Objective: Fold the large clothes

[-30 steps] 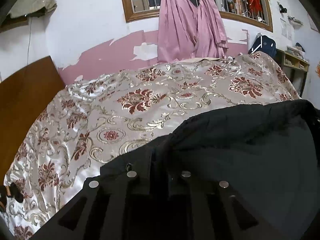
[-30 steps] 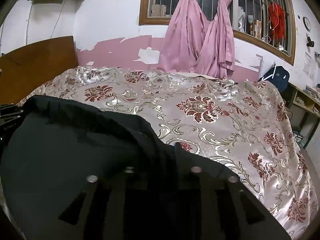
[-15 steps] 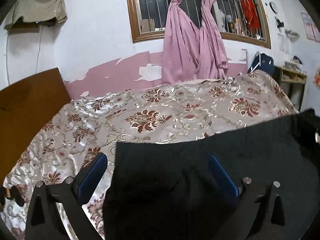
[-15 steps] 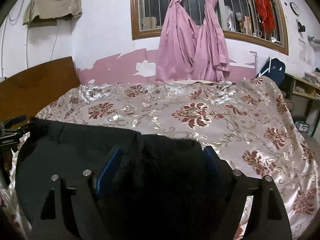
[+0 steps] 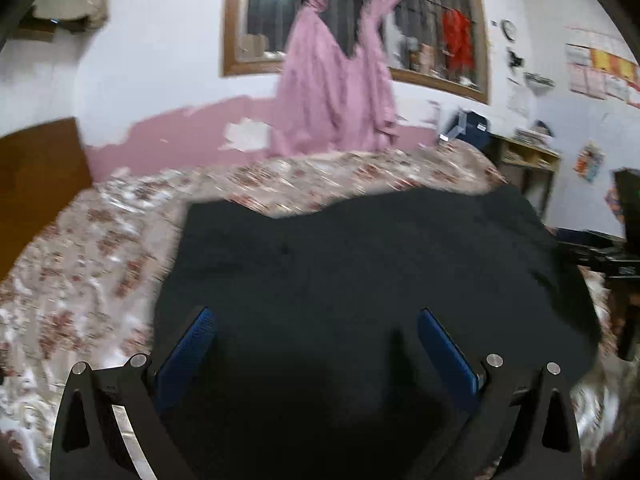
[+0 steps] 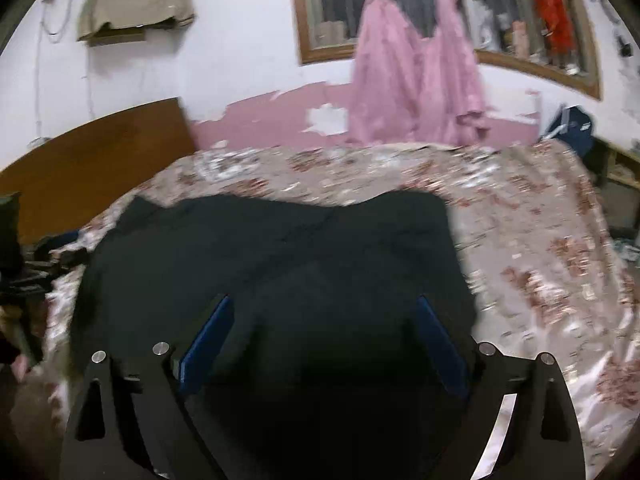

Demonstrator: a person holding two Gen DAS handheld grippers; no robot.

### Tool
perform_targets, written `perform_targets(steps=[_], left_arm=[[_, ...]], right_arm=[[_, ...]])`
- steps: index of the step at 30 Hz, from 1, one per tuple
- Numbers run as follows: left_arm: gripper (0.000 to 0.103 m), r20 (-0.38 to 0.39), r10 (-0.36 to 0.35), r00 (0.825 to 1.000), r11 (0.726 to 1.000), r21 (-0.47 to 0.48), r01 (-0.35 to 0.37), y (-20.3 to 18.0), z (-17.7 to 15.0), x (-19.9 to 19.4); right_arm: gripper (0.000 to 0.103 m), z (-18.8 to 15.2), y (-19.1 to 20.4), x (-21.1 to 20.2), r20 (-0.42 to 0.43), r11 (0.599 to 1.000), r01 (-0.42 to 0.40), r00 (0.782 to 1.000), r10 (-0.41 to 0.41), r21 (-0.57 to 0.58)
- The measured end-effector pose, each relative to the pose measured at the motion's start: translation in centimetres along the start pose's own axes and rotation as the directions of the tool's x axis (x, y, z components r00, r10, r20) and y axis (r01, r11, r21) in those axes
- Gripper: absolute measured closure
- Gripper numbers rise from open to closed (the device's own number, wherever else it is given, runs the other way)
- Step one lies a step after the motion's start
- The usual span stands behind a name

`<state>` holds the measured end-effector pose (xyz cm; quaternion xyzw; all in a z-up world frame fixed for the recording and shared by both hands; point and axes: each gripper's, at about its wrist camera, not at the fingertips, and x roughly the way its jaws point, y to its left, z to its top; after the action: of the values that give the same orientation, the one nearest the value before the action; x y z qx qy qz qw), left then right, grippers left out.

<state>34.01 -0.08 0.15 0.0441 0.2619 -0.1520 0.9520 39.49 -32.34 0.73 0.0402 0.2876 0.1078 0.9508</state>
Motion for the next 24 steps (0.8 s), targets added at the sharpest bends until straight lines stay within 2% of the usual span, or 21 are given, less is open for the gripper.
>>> perform_targets(steps=[3, 6, 9, 12, 17, 24], left_arm=[[0.001, -0.032, -0.035, 0.999, 0.999, 0.002, 0.035, -0.7, -0.8, 1.8], [0.001, -0.029, -0.033, 0.999, 0.999, -0.012, 0.033, -0.6, -0.8, 3.1], [0.0, 0.0, -0.017, 1.0, 1.0, -0.015, 0.017, -0.4, 0.0, 4.6], [0.0, -0.004, -0.003, 1.0, 1.0, -0.022, 0.003, -0.1, 0.8, 6.4], [0.0, -0.051, 0.036, 0.998, 0.999, -0.035, -0.038, 0.2, 2.4, 9.5], [0.0, -0.137, 0.074, 0.988, 0.994, -0.066, -0.083, 1.5, 4.2, 12.9]], right_arm=[[0.014, -1.0, 1.4, 1.7, -0.056, 0.998, -0.061, 0.997, 0.06, -0.007], [0.014, -1.3, 2.1, 3.9, -0.104, 0.994, -0.108, 0.989, 0.109, 0.016], [0.014, -0.9, 2.3, 5.7, -0.1, 0.996, -0.084, 0.991, 0.085, 0.014], [0.014, 0.0, 1.7, 7.6, -0.109, 0.997, -0.067, 0.992, 0.071, 0.047], [0.011, 0.9, 0.7, 10.6, -0.149, 0.998, -0.039, 0.988, 0.046, 0.051], [0.009, 2.7, -0.3, 13.9, -0.167, 0.998, 0.05, 0.985, -0.042, 0.044]])
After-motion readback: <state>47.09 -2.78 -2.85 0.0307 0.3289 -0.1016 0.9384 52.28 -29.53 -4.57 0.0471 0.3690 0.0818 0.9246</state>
